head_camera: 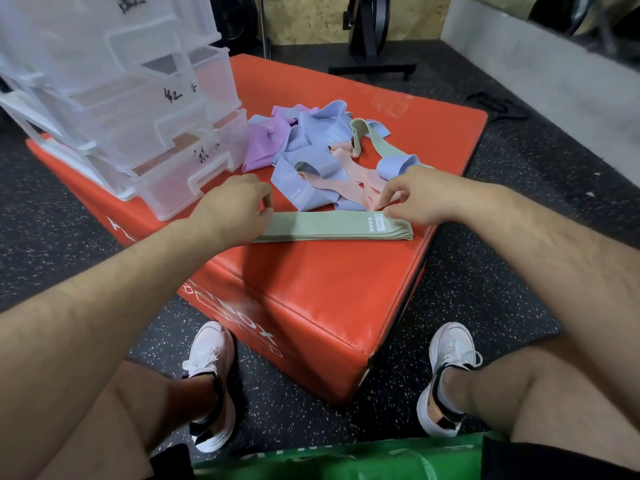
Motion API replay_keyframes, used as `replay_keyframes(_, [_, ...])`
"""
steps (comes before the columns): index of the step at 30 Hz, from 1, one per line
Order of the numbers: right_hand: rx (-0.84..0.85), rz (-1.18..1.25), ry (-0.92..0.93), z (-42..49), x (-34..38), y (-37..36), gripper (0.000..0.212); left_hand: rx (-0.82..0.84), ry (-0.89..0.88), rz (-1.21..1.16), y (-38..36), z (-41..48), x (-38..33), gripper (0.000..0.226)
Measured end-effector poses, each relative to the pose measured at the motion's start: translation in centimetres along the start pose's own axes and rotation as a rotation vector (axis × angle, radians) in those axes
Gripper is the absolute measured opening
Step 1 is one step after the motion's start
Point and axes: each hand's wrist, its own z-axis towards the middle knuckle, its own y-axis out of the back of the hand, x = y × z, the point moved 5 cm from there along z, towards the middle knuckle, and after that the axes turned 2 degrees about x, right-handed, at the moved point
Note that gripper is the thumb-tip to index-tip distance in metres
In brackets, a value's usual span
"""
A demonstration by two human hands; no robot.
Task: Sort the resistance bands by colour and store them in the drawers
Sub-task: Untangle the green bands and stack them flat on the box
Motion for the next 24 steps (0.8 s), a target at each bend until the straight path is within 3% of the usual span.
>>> replay_keyframes(4, [-0.081, 0.017, 0.033, 0.6, 2.4, 0.5, 0.021, -0.069, -0.032, -0.107, 0.4, 2.0, -2.5, 0.016])
replay_keyframes(10, [-0.198, 0.100, 0.113, 2.6, 4.9, 2.2, 0.026, -0.078, -0.065, -0.227, 0.7, 6.5, -5.6, 0.032])
replay_keyframes(17, [-0.253, -0.004, -0.036, 7.3, 3.0, 2.6, 0.034, -0.033, 0.023, -0.235, -0.8, 11.9, -7.5, 0.038])
replay_keyframes(24, [-0.271, 0.069, -0.124, 11.4, 2.2, 1.5, 0.041, 0.031, 0.121, -0.146, -3.1, 14.7, -7.7, 0.037])
